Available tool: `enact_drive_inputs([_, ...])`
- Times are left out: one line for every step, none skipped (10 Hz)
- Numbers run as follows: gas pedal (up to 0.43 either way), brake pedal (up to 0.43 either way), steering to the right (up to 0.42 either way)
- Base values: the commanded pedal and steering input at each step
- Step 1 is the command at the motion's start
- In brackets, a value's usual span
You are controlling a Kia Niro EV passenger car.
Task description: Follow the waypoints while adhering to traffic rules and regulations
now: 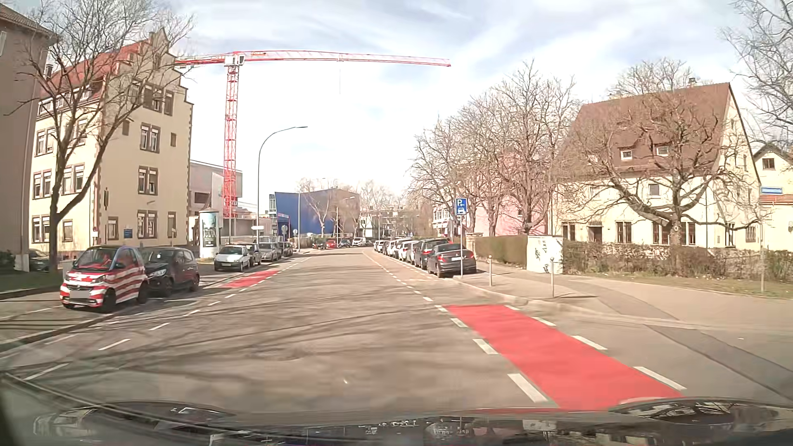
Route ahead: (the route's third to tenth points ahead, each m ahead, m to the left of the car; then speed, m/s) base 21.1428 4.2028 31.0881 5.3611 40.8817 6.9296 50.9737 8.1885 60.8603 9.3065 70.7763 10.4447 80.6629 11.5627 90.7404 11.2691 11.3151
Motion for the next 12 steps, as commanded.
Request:
enact_drive_inputs([0.028,0.000,-0.038])
enact_drive_inputs([0.028,0.000,-0.038])
enact_drive_inputs([0.028,0.000,-0.037])
enact_drive_inputs([0.028,0.000,-0.037])
enact_drive_inputs([0.028,0.000,-0.037])
enact_drive_inputs([0.028,0.000,-0.037])
enact_drive_inputs([0.028,0.000,-0.033])
enact_drive_inputs([0.028,0.000,-0.031])
enact_drive_inputs([0.028,0.000,-0.030])
enact_drive_inputs([0.028,0.000,-0.027])
enact_drive_inputs([0.028,0.000,-0.023])
enact_drive_inputs([0.039,0.000,-0.014])
